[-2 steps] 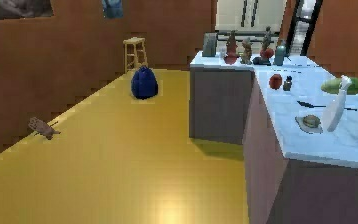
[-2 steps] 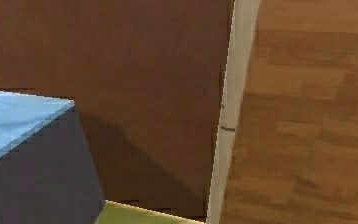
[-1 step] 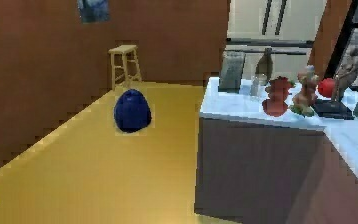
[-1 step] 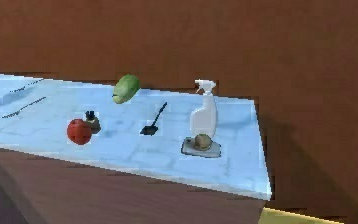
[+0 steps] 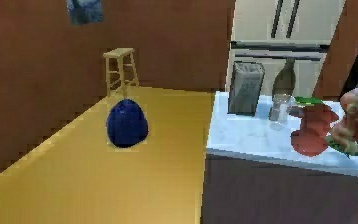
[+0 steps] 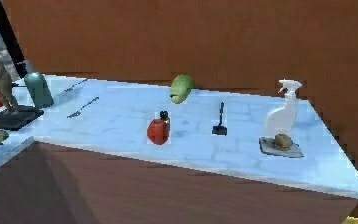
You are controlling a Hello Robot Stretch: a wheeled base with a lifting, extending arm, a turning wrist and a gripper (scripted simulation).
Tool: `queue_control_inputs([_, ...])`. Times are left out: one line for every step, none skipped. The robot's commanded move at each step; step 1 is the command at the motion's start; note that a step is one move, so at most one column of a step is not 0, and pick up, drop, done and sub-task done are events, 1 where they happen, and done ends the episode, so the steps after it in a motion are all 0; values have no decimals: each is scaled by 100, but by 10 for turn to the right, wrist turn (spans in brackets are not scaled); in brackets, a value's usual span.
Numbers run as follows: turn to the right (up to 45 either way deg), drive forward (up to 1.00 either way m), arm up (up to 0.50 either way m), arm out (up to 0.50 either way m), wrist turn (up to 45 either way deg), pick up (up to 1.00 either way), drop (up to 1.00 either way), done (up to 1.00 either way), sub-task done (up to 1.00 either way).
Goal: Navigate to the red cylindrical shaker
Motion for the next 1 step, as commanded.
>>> queue_control_inputs([360, 0, 0, 0, 0, 0, 0, 0, 0])
